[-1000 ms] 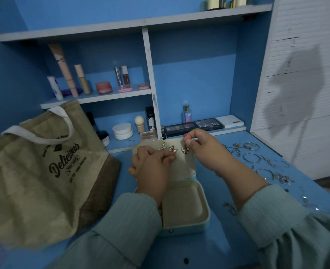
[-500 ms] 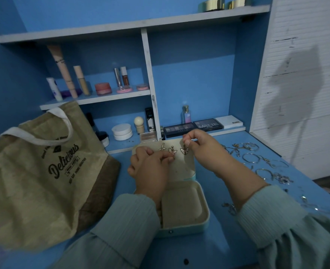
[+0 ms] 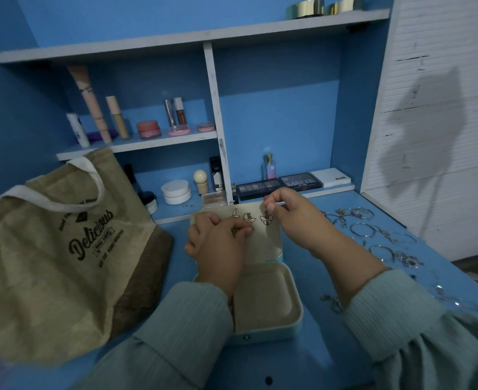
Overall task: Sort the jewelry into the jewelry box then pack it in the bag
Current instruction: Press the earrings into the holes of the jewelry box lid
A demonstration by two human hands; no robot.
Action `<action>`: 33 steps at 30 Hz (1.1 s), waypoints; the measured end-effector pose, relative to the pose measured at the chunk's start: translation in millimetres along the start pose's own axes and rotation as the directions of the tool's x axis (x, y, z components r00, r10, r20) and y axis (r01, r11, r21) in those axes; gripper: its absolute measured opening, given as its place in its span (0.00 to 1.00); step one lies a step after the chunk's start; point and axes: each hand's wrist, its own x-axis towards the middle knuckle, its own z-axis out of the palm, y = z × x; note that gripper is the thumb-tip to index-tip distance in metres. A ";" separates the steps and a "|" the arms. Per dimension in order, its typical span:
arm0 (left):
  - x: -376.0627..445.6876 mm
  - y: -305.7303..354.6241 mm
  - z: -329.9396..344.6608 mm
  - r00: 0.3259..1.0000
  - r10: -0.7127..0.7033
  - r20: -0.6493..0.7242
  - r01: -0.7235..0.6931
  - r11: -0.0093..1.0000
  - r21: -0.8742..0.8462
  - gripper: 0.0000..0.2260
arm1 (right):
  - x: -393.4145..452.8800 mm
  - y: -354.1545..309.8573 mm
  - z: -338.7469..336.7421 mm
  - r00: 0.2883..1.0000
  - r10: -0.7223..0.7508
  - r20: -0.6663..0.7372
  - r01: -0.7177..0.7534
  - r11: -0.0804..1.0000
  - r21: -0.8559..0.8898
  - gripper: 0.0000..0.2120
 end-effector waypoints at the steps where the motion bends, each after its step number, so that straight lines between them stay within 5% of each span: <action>1: 0.5 -0.5 0.7 1.000 -0.002 -0.013 0.002 1.000 -0.002 0.04 | -0.1 0.1 0.0 1.000 0.000 0.001 0.000 1.000 0.002 0.05; 7: 1.5 0.2 2.4 0.997 0.010 -0.078 -0.012 1.000 -0.027 0.08 | -0.6 0.0 0.2 1.000 0.002 -0.004 -0.002 1.000 0.004 0.05; 14: 7.1 -3.6 0.9 0.992 0.102 -0.068 -0.090 0.984 0.152 0.32 | -0.9 -1.7 -1.6 1.000 -0.015 -0.006 0.015 0.999 -0.036 0.06; 23: 10.2 -15.8 -10.6 0.923 0.369 -0.109 -0.324 0.898 0.299 0.24 | 1.9 -11.4 -8.0 0.999 0.026 0.024 -0.024 0.997 -0.078 0.06; 28: -1.6 -24.9 -12.6 0.821 0.523 -0.230 -0.438 0.834 0.336 0.16 | 2.7 -20.0 -19.4 0.972 0.127 0.196 -0.137 0.990 0.039 0.06; 33: -23.6 -35.7 -11.3 0.687 0.668 -0.286 -0.492 0.718 0.493 0.12 | 4.9 -25.2 -24.0 0.899 0.198 0.390 -0.159 0.979 -0.130 0.07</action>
